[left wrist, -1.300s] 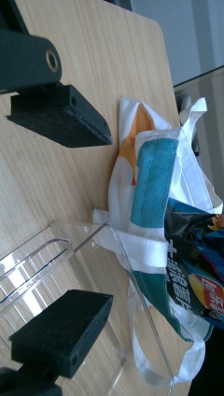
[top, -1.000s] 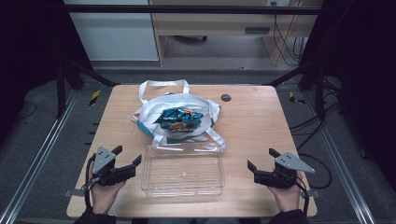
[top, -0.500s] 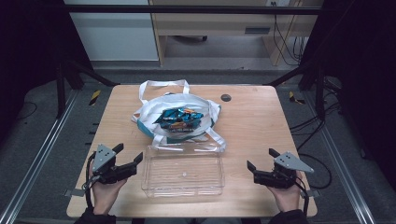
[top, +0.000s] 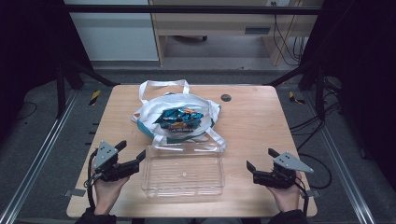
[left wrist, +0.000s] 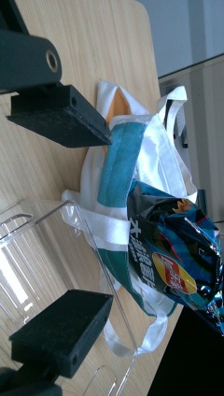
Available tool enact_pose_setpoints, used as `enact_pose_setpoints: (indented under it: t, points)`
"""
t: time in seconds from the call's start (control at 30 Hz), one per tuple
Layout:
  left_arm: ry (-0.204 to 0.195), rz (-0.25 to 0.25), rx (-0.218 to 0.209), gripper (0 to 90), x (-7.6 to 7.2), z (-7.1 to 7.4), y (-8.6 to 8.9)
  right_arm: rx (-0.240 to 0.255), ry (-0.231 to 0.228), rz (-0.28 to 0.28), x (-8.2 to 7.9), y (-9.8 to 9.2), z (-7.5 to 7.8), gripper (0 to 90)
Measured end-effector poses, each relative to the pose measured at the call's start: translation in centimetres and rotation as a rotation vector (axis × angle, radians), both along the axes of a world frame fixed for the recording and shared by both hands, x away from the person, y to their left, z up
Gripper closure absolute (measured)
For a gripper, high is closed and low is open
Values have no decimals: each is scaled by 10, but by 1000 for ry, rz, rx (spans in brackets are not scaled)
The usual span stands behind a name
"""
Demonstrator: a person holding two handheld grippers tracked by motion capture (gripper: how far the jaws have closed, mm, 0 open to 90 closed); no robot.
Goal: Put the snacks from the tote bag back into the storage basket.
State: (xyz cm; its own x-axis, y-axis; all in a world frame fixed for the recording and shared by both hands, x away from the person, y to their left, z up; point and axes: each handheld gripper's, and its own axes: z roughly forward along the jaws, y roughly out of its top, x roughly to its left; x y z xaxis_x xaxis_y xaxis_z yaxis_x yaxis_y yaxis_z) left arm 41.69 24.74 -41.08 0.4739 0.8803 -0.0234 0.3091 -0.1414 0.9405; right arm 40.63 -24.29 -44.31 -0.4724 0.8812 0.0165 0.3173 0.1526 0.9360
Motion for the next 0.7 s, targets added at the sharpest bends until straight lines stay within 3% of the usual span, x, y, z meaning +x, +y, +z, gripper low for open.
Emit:
enact_pose_setpoints:
  t: [0.43,0.7]
  points:
    - [-15,-31,-6,191,6,13,-12,0,3,4,0,1,0,62]
    - [-30,-53,21,196,12,19,-24,1,3,3,1,1,0,61]
